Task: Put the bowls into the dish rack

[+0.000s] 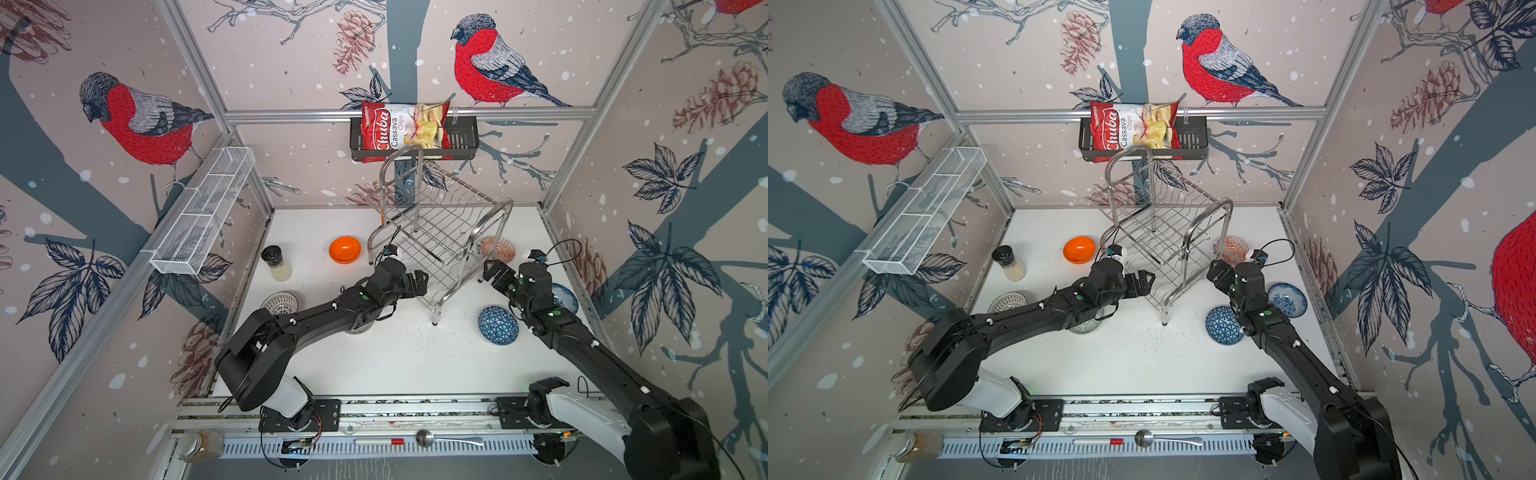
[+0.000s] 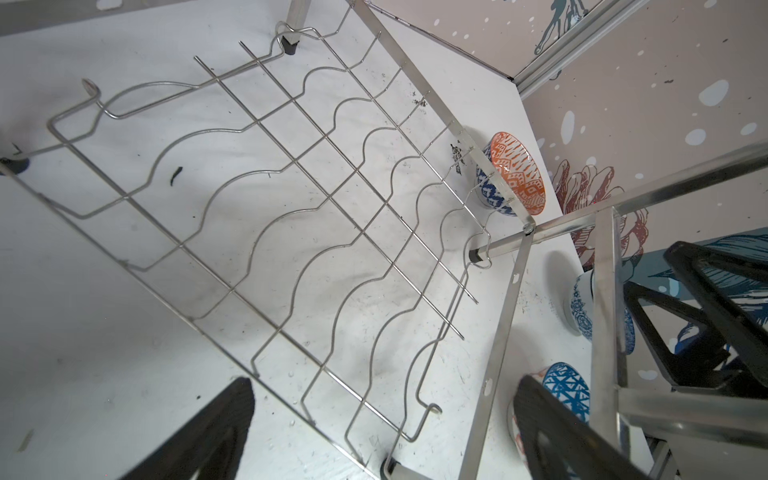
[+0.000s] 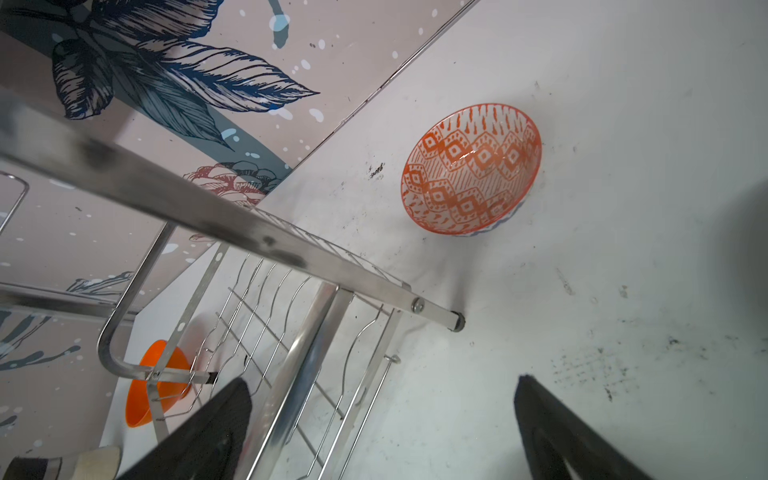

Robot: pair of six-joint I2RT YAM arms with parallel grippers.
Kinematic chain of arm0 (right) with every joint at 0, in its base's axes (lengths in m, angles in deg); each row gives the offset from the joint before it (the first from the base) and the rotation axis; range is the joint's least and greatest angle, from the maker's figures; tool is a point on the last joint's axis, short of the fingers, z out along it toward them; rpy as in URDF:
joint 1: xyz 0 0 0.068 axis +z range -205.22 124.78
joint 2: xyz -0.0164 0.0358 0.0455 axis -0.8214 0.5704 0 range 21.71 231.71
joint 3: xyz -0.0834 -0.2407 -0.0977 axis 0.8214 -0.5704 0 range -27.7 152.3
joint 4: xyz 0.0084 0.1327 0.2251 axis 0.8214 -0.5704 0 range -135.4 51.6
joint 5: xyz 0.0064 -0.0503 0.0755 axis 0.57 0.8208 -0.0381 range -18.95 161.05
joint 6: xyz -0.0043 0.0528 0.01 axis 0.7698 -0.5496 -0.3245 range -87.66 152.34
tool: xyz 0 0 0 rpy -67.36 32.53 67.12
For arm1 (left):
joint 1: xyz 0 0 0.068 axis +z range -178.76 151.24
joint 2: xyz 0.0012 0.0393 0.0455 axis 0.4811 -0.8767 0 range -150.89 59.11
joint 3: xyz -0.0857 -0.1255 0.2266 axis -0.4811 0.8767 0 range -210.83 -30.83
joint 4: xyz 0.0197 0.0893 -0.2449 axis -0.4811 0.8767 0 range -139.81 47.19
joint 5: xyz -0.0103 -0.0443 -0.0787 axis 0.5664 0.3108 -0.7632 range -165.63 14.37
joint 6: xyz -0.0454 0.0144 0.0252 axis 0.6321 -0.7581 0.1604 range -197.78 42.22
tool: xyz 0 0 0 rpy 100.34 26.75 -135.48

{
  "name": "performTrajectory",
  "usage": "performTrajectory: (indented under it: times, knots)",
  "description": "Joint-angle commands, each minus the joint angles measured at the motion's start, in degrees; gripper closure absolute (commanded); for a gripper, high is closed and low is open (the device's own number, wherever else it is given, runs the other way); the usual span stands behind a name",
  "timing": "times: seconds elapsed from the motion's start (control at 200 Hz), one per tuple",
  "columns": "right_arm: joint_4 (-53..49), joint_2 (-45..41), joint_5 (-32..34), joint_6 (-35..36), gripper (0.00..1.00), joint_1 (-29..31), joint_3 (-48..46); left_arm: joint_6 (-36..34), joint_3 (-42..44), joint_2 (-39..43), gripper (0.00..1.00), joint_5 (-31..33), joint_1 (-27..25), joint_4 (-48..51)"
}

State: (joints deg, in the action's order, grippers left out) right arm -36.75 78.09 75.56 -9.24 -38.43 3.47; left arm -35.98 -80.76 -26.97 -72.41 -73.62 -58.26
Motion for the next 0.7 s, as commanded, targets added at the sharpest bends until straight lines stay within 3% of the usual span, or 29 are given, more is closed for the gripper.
performTrajectory:
  times: [0.0,0.16,0.695]
  knots:
    - [-1.5,-1.7,-4.8,1.0,0.0,-0.2,0.0,-2.1,0.4,1.2,0.03,0.8,0.3,2.1]
    - [0.5,-3.9,-9.3,-2.2,0.0,-0.2,-2.3,-0.8,2.2,2.8,0.03,0.4,0.6,2.3]
    - [3.0,-1.6,-14.4,-6.1,0.01,-0.1,-2.9,1.3,10.1,8.0,0.03,-1.4,2.3,-0.9]
